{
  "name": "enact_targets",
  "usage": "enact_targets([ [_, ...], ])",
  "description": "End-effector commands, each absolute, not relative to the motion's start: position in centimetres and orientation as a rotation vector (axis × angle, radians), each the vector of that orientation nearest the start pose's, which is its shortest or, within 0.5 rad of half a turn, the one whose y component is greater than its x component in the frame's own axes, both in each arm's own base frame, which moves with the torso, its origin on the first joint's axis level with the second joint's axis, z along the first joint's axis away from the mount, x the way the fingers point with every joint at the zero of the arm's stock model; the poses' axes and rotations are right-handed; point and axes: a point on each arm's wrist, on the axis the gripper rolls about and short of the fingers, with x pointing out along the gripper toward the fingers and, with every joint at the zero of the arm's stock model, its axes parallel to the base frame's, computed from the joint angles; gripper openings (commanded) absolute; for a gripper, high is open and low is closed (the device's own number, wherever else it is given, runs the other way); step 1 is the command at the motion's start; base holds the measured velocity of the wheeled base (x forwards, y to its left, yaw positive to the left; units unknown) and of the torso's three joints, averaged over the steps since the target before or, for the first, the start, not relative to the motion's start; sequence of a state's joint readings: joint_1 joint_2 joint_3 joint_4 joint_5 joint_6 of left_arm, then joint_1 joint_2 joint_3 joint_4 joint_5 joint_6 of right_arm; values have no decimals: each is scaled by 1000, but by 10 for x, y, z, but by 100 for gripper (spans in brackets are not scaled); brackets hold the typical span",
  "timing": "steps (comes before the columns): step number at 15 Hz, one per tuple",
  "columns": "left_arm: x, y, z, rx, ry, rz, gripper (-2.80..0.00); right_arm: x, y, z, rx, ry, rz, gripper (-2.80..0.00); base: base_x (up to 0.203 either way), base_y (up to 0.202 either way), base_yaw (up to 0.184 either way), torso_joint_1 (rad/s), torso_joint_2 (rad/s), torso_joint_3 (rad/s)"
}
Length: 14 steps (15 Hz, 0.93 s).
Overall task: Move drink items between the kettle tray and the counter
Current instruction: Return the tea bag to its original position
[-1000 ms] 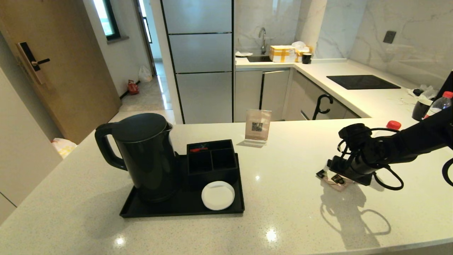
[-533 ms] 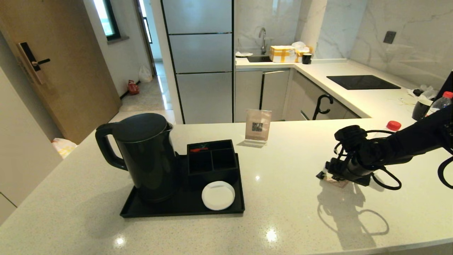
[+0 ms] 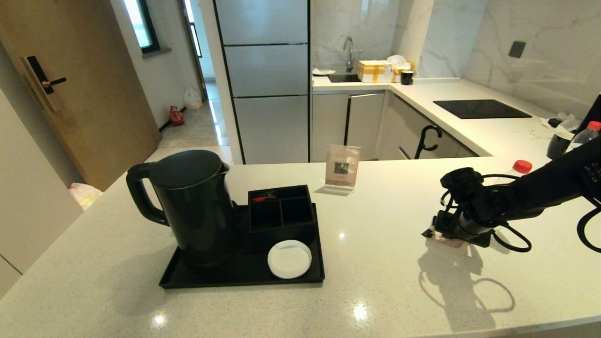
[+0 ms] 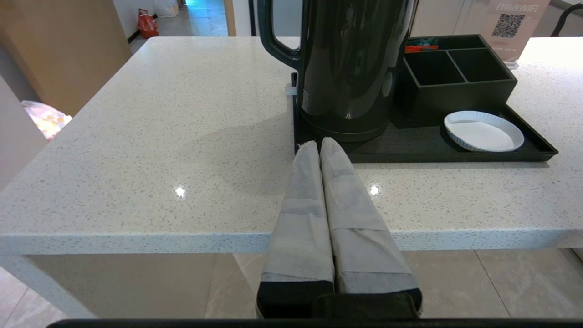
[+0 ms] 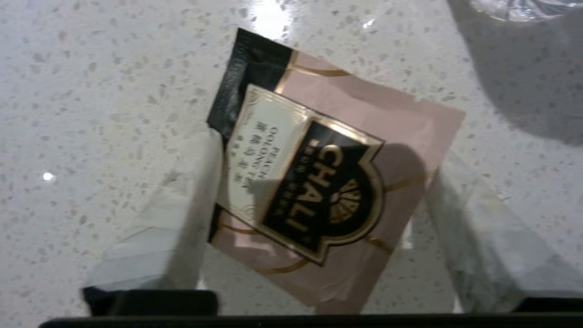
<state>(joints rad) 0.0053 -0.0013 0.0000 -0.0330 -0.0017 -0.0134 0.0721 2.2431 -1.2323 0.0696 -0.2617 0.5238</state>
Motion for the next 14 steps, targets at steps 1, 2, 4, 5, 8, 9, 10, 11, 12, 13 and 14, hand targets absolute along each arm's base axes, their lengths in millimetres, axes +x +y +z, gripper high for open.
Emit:
enact_targets([
  [1,-23,0,79,-14,-34,4,-280,390,23,38,293,989,-440,-280,0,0,0,0,0,0],
  [2,-23,0,79,-14,-34,4,-280,390,23,38,293,987,-440,-280,0,0,0,0,0,0],
  [4,-23,0,79,-14,-34,4,-280,390,24,38,294,988,-442,-280,0,0,0,0,0,0],
  [5,-23,0,79,-14,-34,4,-280,390,24,39,295,985,-441,-280,0,0,0,0,0,0],
  [8,-23,0,79,-14,-34,4,-280,389,27,58,297,931,-436,-280,0,0,0,0,0,0],
  [9,-23,0,79,-14,-34,3,-280,387,31,72,299,897,-418,-280,0,0,0,0,0,0],
  [10,-23,0,79,-14,-34,4,-280,384,37,84,296,871,-395,-280,0,0,0,0,0,0],
  [11,-23,0,79,-14,-34,4,-280,379,44,99,287,839,-363,-280,0,0,0,0,0,0],
  [12,-23,0,79,-14,-34,4,-280,375,54,111,267,818,-323,-280,0,0,0,0,0,0],
  [13,-23,0,79,-14,-34,4,-280,366,70,129,247,781,-264,-280,0,0,0,0,0,0],
  [14,-23,0,79,-14,-34,4,-280,357,87,145,226,750,-213,-280,0,0,0,0,0,0],
])
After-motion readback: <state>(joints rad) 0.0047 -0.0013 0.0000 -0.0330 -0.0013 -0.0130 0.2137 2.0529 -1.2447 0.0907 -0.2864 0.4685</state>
